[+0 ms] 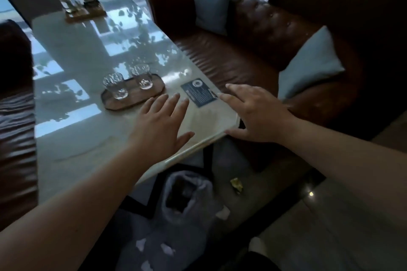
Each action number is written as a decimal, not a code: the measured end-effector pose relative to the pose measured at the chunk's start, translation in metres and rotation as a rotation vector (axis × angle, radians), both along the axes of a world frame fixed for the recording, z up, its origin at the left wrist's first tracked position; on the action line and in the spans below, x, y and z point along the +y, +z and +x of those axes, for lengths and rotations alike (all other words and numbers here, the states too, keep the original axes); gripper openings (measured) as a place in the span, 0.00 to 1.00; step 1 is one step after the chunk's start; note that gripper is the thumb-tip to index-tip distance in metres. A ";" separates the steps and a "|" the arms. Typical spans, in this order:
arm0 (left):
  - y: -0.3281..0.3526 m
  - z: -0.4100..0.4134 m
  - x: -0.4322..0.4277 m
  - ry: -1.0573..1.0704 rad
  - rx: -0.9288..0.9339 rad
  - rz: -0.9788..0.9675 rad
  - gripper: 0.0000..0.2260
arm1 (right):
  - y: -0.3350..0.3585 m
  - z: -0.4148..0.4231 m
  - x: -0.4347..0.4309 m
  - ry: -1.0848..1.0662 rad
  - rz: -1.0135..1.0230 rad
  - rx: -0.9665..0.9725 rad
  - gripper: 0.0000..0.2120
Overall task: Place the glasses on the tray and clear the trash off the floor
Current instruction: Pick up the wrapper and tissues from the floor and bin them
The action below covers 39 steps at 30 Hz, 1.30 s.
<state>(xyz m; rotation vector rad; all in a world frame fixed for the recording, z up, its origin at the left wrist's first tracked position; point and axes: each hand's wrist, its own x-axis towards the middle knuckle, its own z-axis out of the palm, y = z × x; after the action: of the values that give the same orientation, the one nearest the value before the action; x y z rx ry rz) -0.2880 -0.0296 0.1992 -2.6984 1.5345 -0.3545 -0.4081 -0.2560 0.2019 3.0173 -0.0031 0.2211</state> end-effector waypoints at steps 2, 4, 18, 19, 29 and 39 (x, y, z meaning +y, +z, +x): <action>-0.015 -0.012 -0.015 -0.016 0.034 0.014 0.34 | -0.018 -0.016 -0.012 -0.018 0.035 0.030 0.40; -0.029 -0.023 -0.030 -0.024 0.063 0.030 0.33 | -0.035 -0.029 -0.026 -0.022 0.070 0.064 0.39; -0.171 -0.087 -0.137 0.100 0.310 0.145 0.28 | -0.191 -0.075 -0.148 -0.033 0.305 0.338 0.38; -0.186 -0.092 -0.141 0.094 0.330 0.157 0.28 | -0.205 -0.078 -0.154 -0.041 0.317 0.361 0.38; -0.384 -0.108 -0.145 0.052 0.499 0.334 0.26 | -0.405 -0.103 -0.152 -0.158 0.407 0.530 0.38; -0.637 -0.109 -0.141 0.102 0.623 0.478 0.28 | -0.649 -0.084 -0.151 -0.188 0.419 0.570 0.38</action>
<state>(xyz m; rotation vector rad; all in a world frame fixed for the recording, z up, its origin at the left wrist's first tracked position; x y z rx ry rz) -0.3968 -0.1708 -0.4378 -2.5752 1.3252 0.8215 -0.4922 -0.4072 -0.4471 3.3308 -0.3159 -0.7449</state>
